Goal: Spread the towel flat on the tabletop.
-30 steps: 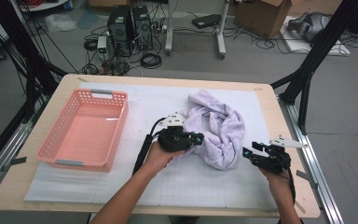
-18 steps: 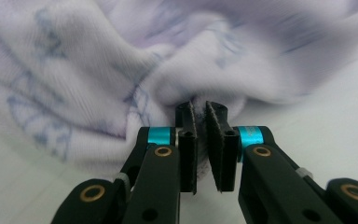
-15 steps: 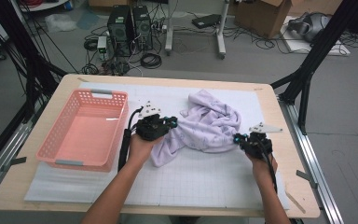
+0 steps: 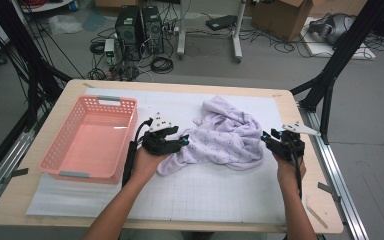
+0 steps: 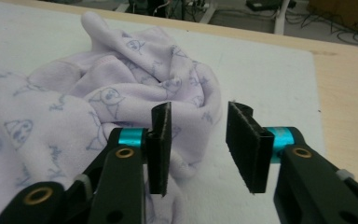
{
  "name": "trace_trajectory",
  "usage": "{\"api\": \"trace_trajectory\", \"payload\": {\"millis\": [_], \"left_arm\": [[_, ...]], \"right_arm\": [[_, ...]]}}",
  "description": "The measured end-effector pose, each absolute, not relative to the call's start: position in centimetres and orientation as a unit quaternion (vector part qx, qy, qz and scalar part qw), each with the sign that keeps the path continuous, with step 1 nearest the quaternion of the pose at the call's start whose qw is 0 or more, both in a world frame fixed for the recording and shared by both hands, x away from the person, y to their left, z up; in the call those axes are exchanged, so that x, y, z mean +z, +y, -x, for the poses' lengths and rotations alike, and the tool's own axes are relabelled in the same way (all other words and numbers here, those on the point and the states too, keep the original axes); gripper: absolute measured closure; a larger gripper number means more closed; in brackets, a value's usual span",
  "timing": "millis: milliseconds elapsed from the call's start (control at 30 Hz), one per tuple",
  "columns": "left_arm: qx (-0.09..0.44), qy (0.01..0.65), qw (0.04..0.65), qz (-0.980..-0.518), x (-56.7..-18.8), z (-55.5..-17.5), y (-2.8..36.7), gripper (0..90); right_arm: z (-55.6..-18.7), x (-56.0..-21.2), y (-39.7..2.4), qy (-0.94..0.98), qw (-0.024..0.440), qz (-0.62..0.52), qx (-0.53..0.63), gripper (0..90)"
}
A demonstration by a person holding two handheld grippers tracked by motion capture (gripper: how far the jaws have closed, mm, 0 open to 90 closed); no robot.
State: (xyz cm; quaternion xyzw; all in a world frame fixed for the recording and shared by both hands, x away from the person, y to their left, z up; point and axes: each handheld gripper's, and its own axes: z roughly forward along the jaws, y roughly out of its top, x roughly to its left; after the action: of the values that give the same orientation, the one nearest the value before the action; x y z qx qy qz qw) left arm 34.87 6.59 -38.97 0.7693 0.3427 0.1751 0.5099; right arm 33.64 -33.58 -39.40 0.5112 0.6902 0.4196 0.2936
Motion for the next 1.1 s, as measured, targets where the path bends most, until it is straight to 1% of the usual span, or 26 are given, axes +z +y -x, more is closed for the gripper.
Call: {"api": "trace_trajectory", "payload": {"millis": [33,133,167,200,233,267,300,333,367,400,433,467,533,567,600,633,667,700,733,767,833,867,900,933,1100], "left_arm": [[0.172,0.341,0.499,-0.778,-39.2,-34.7,6.7,43.0],[0.161,0.339,0.482,-0.791,-40.3,-34.5,6.8,40.9],[0.136,0.340,0.460,-0.809,-41.5,-34.7,6.6,39.4],[0.136,0.340,0.460,-0.809,-41.5,-34.7,6.6,38.0],[0.121,0.344,0.447,-0.817,-42.2,-34.9,6.4,36.1],[0.094,0.352,0.418,-0.832,-43.4,-35.2,5.9,35.4],[0.094,0.352,0.418,-0.832,-43.4,-35.2,5.9,35.6],[0.091,0.357,0.405,-0.837,-43.8,-35.2,5.6,35.6],[0.090,0.357,0.400,-0.839,-44.2,-35.2,5.4,39.7],[0.104,0.351,0.406,-0.837,-44.4,-35.0,5.3,39.7],[0.098,0.345,0.414,-0.837,-44.4,-34.9,5.4,60.8],[0.092,0.339,0.419,-0.837,-44.3,-34.8,5.4,60.8],[0.103,0.322,0.427,-0.838,-43.9,-34.2,5.5,79.1],[0.103,0.322,0.427,-0.838,-43.9,-34.2,5.5,79.5],[0.099,0.319,0.448,-0.829,-43.6,-33.8,5.8,79.8],[0.099,0.319,0.448,-0.829,-43.6,-33.8,5.8,80.1],[0.093,0.316,0.473,-0.818,-43.1,-33.3,6.2,80.2],[0.093,0.316,0.473,-0.818,-43.1,-33.3,6.2,80.2],[0.089,0.316,0.482,-0.813,-43.0,-33.0,6.5,80.2],[0.090,0.314,0.490,-0.808,-42.9,-32.7,6.8,80.3],[0.089,0.313,0.502,-0.801,-42.7,-32.2,7.4,80.3],[0.087,0.312,0.506,-0.799,-42.6,-32.0,7.8,80.3],[0.085,0.312,0.518,-0.792,-42.4,-31.6,8.5,80.3],[0.085,0.312,0.518,-0.792,-42.4,-31.6,8.5,80.3],[0.084,0.314,0.535,-0.780,-41.9,-31.0,9.7,80.5]], "right_arm": [[-32.9,-39.4,-33.9,0.688,0.292,-0.507,0.430,58.1],[-30.7,-39.7,-34.6,0.695,0.280,-0.495,0.440,57.7],[-30.0,-40.0,-34.7,0.702,0.274,-0.489,0.438,57.7],[-29.4,-40.3,-34.7,0.707,0.271,-0.487,0.435,57.7],[-28.9,-40.6,-34.6,0.712,0.265,-0.483,0.434,57.7],[-28.5,-41.0,-34.5,0.720,0.259,-0.476,0.432,57.7],[-28.2,-41.3,-34.3,0.729,0.253,-0.472,0.426,57.7],[-28.2,-41.3,-34.3,0.729,0.253,-0.472,0.426,57.7],[-27.9,-41.8,-33.8,0.743,0.240,-0.461,0.422,57.3],[-27.9,-41.8,-33.8,0.743,0.240,-0.461,0.422,57.3],[-27.8,-42.0,-33.1,0.758,0.241,-0.447,0.410,56.7],[-27.8,-42.0,-33.1,0.758,0.241,-0.447,0.410,56.7],[-28.0,-42.2,-31.7,0.770,0.219,-0.428,0.420,58.0],[-28.0,-42.2,-31.7,0.770,0.219,-0.428,0.420,58.0],[-28.1,-42.5,-30.3,0.787,0.198,-0.406,0.421,63.4],[-28.2,-42.7,-29.4,0.797,0.187,-0.389,0.423,69.2],[-28.2,-42.8,-28.6,0.809,0.181,-0.368,0.421,72.2],[-28.3,-42.9,-27.7,0.818,0.179,-0.355,0.416,74.1],[-28.3,-42.9,-27.7,0.818,0.179,-0.355,0.416,74.1],[-28.6,-43.2,-26.2,0.829,0.163,-0.341,0.411,73.9],[-28.8,-43.4,-25.5,0.834,0.159,-0.337,0.406,72.8],[-29.3,-43.8,-24.2,0.842,0.164,-0.336,0.389,67.0],[-29.7,-44.0,-23.7,0.846,0.176,-0.334,0.377,65.1],[-30.0,-44.1,-23.4,0.845,0.185,-0.337,0.371,64.2],[-32.1,-44.4,-22.4,0.833,0.195,-0.366,0.366,62.1]]}}
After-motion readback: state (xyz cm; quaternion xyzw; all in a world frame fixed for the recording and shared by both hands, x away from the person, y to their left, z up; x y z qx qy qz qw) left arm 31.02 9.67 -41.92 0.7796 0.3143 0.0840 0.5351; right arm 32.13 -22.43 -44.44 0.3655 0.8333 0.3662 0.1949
